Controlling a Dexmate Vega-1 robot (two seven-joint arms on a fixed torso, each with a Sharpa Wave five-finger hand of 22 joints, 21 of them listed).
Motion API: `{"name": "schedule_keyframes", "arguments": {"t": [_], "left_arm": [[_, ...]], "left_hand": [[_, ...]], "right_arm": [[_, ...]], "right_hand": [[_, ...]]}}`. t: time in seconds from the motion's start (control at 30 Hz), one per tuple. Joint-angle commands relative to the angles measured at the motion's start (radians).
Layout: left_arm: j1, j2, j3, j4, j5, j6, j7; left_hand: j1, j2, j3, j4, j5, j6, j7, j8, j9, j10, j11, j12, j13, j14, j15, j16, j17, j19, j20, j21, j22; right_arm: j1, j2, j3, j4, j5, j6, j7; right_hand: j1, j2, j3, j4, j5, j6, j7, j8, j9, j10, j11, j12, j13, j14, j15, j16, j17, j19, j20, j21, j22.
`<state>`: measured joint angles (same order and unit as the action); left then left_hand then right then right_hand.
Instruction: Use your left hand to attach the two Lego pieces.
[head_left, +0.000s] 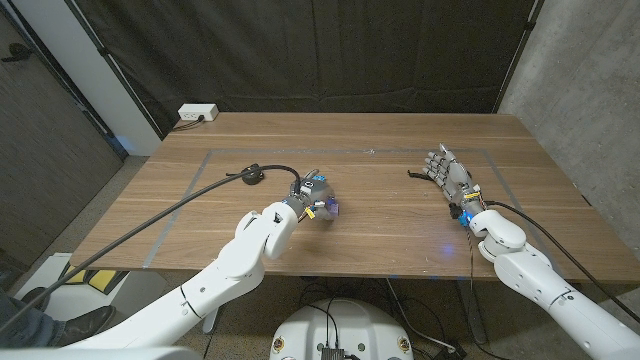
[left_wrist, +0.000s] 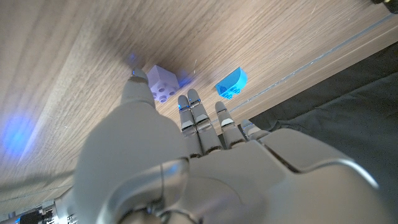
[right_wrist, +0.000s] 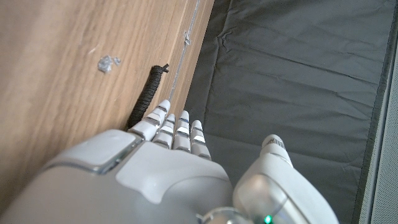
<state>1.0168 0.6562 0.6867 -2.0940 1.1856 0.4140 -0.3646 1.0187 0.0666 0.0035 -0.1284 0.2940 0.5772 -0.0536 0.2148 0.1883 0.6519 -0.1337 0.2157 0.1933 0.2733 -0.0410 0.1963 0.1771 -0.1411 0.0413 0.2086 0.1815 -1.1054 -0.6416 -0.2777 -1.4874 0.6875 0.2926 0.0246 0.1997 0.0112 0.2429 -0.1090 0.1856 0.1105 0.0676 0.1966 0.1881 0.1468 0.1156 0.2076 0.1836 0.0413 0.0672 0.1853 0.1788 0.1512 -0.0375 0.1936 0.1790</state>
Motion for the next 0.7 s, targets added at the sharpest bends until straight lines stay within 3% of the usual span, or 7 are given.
{"name": "schedule_keyframes", "arguments": {"t": [0.03, 0.43, 0.7], "left_arm": [[-0.006, 0.004, 0.008, 0.031, -0.035, -0.008, 0.037], [-0.022, 0.009, 0.019, 0.046, -0.073, -0.027, 0.067], [-0.020, 0.008, 0.025, 0.048, -0.076, -0.021, 0.091]], "left_hand": [[0.005, 0.011, 0.007, -0.001, -0.007, 0.016, -0.006, 0.008, 0.005, 0.009, -0.007, 0.003, 0.002, 0.009, -0.082, 0.005, 0.000, 0.004, 0.003, 0.000, 0.000], [0.030, 0.024, 0.019, -0.007, -0.013, 0.045, -0.036, 0.014, 0.005, 0.039, -0.042, 0.005, 0.002, 0.028, -0.092, 0.008, 0.000, 0.026, 0.003, 0.005, 0.000], [0.061, 0.039, 0.033, -0.011, -0.030, 0.116, -0.055, 0.032, 0.004, 0.105, -0.068, 0.011, 0.001, 0.070, -0.102, 0.013, -0.001, 0.054, -0.021, 0.008, -0.001]], "right_arm": [[-0.005, -0.004, 0.001, -0.011, -0.007, -0.008, -0.014], [-0.011, -0.009, 0.005, -0.020, -0.007, -0.008, -0.018], [-0.013, -0.013, 0.007, -0.023, -0.005, -0.010, -0.016]], "right_hand": [[0.004, 0.005, -0.006, -0.001, -0.002, 0.001, -0.005, 0.000, 0.003, 0.001, 0.000, 0.007, 0.006, 0.003, 0.010, 0.001, 0.003, 0.003, 0.007, 0.004, 0.003], [0.003, 0.005, -0.007, -0.001, -0.002, 0.000, -0.005, 0.000, 0.003, 0.001, -0.001, 0.007, 0.006, 0.003, 0.011, 0.001, 0.003, 0.003, 0.008, 0.004, 0.003], [0.003, 0.005, -0.008, -0.001, -0.002, 0.000, -0.005, -0.001, 0.004, 0.003, 0.000, 0.008, 0.006, 0.004, 0.010, 0.001, 0.003, 0.003, 0.008, 0.005, 0.003]]}}
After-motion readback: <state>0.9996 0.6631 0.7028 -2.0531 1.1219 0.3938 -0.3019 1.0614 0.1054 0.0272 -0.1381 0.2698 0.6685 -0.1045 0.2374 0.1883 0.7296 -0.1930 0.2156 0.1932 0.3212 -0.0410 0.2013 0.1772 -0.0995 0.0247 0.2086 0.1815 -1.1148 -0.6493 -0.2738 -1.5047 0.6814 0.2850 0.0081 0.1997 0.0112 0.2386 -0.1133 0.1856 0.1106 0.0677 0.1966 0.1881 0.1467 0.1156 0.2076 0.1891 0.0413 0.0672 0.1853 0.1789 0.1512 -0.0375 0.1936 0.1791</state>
